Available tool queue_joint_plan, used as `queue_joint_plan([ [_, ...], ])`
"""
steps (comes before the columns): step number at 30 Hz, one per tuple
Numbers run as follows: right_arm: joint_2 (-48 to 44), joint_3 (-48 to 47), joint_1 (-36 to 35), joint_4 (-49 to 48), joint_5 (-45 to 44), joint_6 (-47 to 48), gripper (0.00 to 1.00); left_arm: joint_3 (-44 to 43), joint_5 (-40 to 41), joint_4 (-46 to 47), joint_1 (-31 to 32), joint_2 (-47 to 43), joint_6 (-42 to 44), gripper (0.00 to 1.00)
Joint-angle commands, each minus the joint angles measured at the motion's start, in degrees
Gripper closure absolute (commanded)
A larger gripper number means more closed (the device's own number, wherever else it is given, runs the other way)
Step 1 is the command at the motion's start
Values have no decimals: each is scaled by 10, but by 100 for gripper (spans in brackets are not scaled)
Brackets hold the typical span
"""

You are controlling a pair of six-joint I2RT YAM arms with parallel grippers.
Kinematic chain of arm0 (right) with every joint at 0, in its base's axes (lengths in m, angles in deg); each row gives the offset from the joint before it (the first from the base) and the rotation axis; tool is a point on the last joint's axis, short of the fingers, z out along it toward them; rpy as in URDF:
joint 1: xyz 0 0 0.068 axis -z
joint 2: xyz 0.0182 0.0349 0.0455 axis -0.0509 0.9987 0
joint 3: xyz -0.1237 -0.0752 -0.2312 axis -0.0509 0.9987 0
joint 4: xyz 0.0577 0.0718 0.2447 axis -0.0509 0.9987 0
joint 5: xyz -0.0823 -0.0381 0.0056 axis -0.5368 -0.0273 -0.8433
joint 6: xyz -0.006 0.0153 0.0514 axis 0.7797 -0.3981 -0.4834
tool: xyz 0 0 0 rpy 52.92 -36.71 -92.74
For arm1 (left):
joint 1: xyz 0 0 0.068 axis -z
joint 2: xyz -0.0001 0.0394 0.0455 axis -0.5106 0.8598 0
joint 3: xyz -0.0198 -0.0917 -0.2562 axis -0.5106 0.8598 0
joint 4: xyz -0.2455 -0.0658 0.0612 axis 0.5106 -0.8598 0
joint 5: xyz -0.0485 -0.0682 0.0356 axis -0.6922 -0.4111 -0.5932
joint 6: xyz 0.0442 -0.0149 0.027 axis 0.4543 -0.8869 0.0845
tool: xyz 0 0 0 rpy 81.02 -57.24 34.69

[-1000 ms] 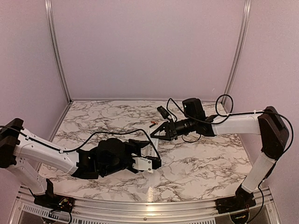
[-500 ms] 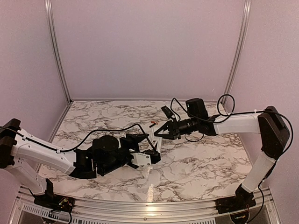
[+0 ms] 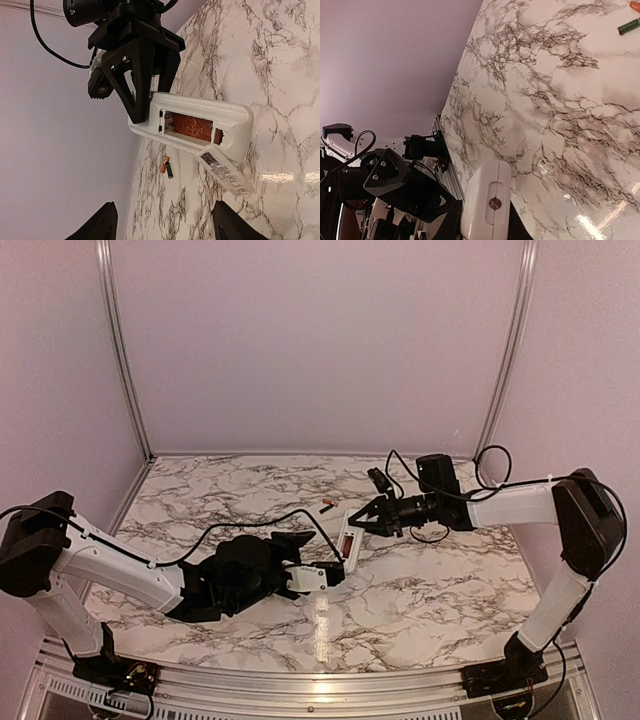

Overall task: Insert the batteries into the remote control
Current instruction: Remove the battery cover from the remote control, then move the battery to the center of the board.

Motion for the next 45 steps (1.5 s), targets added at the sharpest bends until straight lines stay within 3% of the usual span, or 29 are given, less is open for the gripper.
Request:
queue_joint_plan([
  [1,-4,15,18,-25,-11,-6,100,5,-12,27,-18,32,-28,32],
  [9,10,41,52,-31,-20,18,100,21,-19,57,-35,75,-76,31],
  [15,-30,51,82,-19,-25,52,100,4,-1,50,-64,31,-212,17],
  [19,-64,63,84,-26,-39,63,100,-56,-58,-44,-102,-8,-344,7],
  [24,-93,88,84,-66,-41,54,100,-125,-192,-133,-149,-12,-490,2],
  [29,-121,91,85,-42,-71,81,100,-249,-274,-238,-215,67,-594,14],
  [32,-127,96,94,-41,-67,81,100,-328,-332,-304,-240,132,-591,21],
  [39,-141,115,119,-45,-53,78,100,-530,-310,-450,-263,298,-551,41],
  [45,-141,121,122,-49,-48,80,100,-638,-297,-510,-266,399,-530,47],
])
